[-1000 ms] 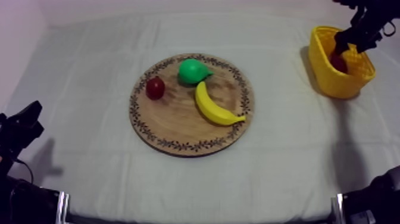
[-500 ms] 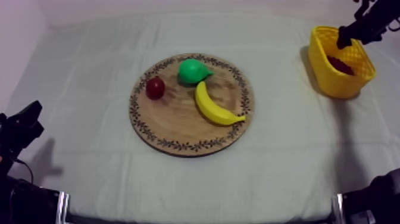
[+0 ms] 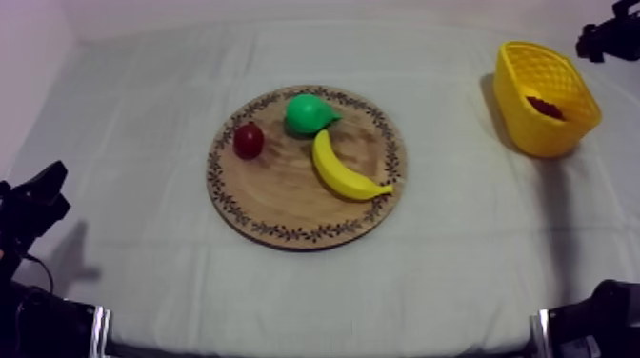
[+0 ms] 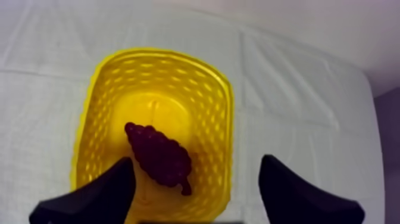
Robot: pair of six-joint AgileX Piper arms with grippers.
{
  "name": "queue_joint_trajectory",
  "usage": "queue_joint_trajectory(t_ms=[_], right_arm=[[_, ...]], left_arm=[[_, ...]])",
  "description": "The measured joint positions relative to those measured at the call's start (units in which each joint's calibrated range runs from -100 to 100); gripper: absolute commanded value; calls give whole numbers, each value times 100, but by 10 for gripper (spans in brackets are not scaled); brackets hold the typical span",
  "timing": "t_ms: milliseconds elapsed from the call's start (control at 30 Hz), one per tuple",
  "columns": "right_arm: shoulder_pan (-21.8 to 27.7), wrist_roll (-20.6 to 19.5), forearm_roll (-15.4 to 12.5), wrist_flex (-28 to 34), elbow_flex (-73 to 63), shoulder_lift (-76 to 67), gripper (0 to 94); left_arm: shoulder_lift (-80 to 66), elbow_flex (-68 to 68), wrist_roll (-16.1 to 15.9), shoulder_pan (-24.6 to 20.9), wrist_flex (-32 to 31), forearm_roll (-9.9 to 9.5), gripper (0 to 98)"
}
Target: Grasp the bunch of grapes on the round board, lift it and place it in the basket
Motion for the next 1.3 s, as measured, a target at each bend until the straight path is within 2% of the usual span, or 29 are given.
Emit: queue_joint_trajectory(t_ms=[300, 667, 933, 1167, 1300], right_arm=[[15, 126, -107, -606, 1424, -1656, 493], [-184, 24, -129, -1245, 3480, -3769, 458], [-419, -29, -290, -1590, 4936, -5361, 310], [-534, 196, -578, -1722, 6051, -6658, 85], [-589, 216, -600, -1720, 6481, -7289, 25]], left_arm=[[0, 0, 0, 0, 0, 0, 1], [0, 0, 0, 0, 0, 0, 1], [0, 0, 0, 0, 0, 0, 1], [0, 0, 0, 0, 0, 0, 1], [0, 0, 0, 0, 0, 0, 1]])
